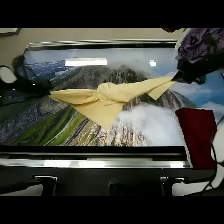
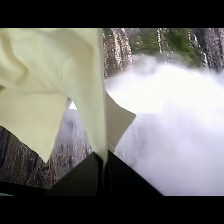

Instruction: Fold the clothes and pants, and hang the long-sleeved shirts on hangers.

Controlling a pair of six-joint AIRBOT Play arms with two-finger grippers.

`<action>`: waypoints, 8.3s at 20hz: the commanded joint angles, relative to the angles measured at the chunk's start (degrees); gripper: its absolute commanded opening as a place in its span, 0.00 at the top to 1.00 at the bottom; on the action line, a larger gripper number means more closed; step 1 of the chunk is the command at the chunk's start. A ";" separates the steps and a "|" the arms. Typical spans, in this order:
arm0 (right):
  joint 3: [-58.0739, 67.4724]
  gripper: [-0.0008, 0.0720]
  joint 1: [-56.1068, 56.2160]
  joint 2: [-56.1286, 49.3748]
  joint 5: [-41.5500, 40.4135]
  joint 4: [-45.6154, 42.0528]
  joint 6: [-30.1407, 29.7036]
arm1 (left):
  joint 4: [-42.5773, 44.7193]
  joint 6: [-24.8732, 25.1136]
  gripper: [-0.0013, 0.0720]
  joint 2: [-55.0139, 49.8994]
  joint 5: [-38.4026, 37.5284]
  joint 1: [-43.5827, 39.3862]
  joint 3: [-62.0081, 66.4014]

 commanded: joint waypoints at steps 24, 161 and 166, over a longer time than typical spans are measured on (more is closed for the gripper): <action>0.09 0.96 0.04 -11.43 -5.44 0.74 -3.72 | -41.70 7.32 0.02 -12.39 15.78 -14.86 -22.62; -29.73 0.96 19.52 30.75 -29.59 -12.79 -9.86 | -31.85 25.73 0.96 21.64 5.25 27.06 -12.13; -2.05 0.96 19.56 34.73 -21.62 -17.73 -8.11 | -22.99 22.93 0.96 29.29 5.25 27.08 16.41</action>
